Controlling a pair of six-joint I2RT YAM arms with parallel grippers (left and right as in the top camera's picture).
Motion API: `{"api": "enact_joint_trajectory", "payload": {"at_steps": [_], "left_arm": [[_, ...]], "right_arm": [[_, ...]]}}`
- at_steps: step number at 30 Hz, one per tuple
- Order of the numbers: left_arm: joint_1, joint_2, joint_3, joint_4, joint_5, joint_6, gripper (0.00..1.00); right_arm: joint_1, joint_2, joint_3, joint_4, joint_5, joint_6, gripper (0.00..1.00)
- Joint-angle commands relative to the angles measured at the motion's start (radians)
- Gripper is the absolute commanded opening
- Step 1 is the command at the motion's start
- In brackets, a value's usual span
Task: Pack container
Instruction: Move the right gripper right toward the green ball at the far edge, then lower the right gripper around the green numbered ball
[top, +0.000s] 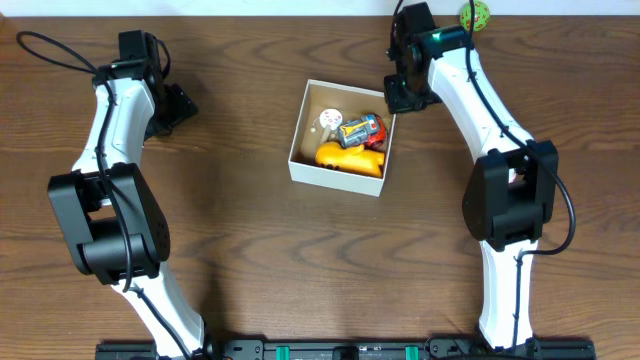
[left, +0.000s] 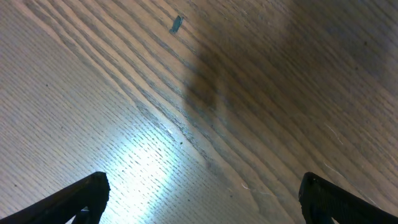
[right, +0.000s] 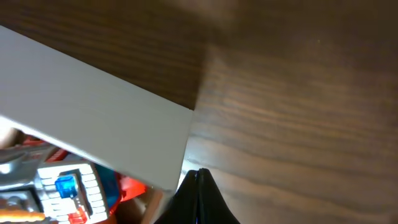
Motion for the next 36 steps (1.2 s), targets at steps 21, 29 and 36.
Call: {"api": "enact_joint_trajectory", "payload": {"at_steps": [21,29,36], "left_arm": [[0.003,0.002,-0.007,-0.003,-0.012,-0.002,0.98],[0.003,0.002,-0.007,-0.003,-0.012,-0.002,0.98],[0.003,0.002,-0.007,-0.003,-0.012,-0.002,0.98]], "right_arm": [[-0.193,-0.038,0.063,0.147,-0.043,-0.102,0.34],[-0.277,-0.036,0.062,0.381,-0.027,-0.171,0.67],[-0.282,-0.032,0.062,0.529,0.134,-0.298,0.84]]}}
